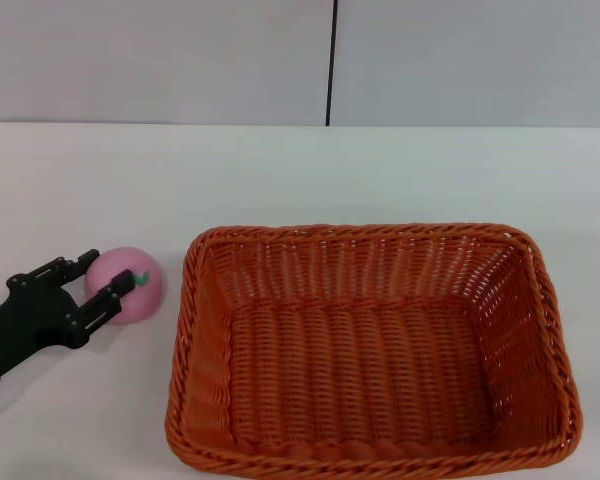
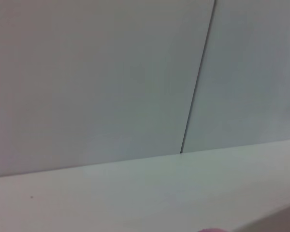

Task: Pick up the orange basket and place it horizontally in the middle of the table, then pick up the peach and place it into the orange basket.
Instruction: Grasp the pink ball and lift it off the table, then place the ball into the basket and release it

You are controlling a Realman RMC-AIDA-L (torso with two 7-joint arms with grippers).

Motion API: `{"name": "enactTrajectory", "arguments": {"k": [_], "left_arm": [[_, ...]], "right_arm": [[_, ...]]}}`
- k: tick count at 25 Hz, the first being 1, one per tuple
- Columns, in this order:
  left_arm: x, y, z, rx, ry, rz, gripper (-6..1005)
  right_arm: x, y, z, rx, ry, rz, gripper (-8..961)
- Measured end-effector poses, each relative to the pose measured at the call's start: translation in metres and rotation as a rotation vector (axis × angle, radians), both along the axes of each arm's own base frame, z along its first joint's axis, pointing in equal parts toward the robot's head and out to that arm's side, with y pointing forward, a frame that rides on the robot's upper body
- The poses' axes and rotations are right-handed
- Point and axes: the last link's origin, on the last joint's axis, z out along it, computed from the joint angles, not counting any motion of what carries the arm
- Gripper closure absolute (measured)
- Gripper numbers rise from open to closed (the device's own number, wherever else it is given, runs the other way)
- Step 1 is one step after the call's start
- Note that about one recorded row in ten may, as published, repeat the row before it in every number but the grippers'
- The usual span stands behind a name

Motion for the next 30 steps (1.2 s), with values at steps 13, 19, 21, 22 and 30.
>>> {"name": "enactTrajectory", "arguments": {"k": [13, 19, 21, 22, 30], "left_arm": [[0.006, -0.002, 0.012, 0.068, -0.079, -0.018, 667], [0.021, -0.006, 0.043, 0.211, -0.315, -0.050, 724], [0.033, -0.005, 0.049, 0.190, -0.394, -0.106, 734], [0.041, -0.004, 0.050, 0.168, -0.433, -0.140, 739], [0.088, 0.006, 0.023, -0.106, -0.505, -0.342, 795]], "right_arm": [[0.004, -0.003, -0.002, 0.002, 0.022, -0.021, 502], [0.004, -0.003, -0.004, -0.001, 0.029, -0.025, 502], [0.005, -0.003, -0.005, -0.001, 0.030, -0.028, 502], [0.005, -0.003, -0.005, -0.002, 0.031, -0.031, 502], [0.006, 0.000, -0.008, -0.010, 0.039, -0.049, 503]]}}
